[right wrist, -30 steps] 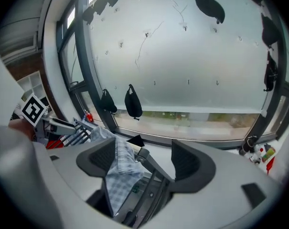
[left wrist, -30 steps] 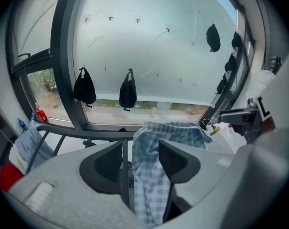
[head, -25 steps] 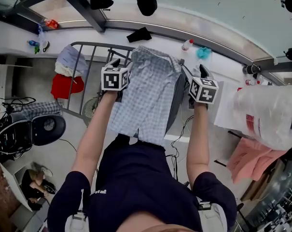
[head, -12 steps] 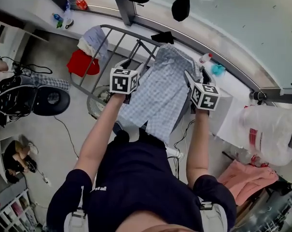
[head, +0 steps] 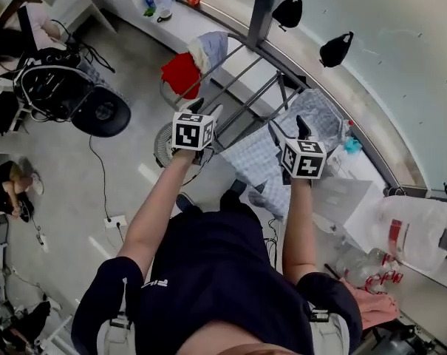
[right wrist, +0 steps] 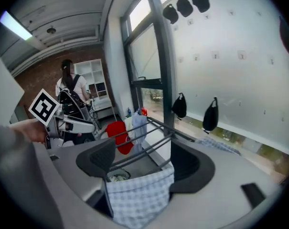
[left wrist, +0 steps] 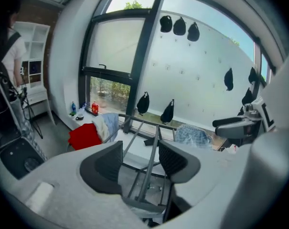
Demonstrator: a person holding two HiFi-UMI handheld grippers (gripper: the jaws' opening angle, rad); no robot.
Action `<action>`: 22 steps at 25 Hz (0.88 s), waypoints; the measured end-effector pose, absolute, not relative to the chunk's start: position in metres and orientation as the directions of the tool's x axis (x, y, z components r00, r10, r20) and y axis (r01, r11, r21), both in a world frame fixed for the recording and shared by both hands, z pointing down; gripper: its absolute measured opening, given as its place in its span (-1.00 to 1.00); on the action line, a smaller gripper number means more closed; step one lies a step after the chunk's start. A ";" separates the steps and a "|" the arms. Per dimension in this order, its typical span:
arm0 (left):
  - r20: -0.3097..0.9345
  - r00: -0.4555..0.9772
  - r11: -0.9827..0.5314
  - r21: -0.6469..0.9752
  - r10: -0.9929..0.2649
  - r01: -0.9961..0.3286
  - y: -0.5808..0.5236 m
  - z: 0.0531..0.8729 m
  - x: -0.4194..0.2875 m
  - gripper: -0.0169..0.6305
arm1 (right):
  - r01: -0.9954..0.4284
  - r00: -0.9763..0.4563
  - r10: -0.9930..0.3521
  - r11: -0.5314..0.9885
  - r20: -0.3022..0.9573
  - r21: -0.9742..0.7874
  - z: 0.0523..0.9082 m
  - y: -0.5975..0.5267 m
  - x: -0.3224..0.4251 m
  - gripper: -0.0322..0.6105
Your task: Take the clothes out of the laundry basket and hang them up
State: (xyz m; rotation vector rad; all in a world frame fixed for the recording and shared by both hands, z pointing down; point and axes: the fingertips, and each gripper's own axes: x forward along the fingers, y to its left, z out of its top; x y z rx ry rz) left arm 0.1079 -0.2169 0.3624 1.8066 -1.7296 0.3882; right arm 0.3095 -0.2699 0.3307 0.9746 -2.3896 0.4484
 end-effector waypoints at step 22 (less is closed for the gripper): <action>0.643 -0.166 0.473 0.340 -0.747 -0.813 0.116 0.443 -0.146 -0.24 | -0.309 -0.728 -0.174 0.947 0.663 -0.091 0.366 -0.001 -0.008 0.20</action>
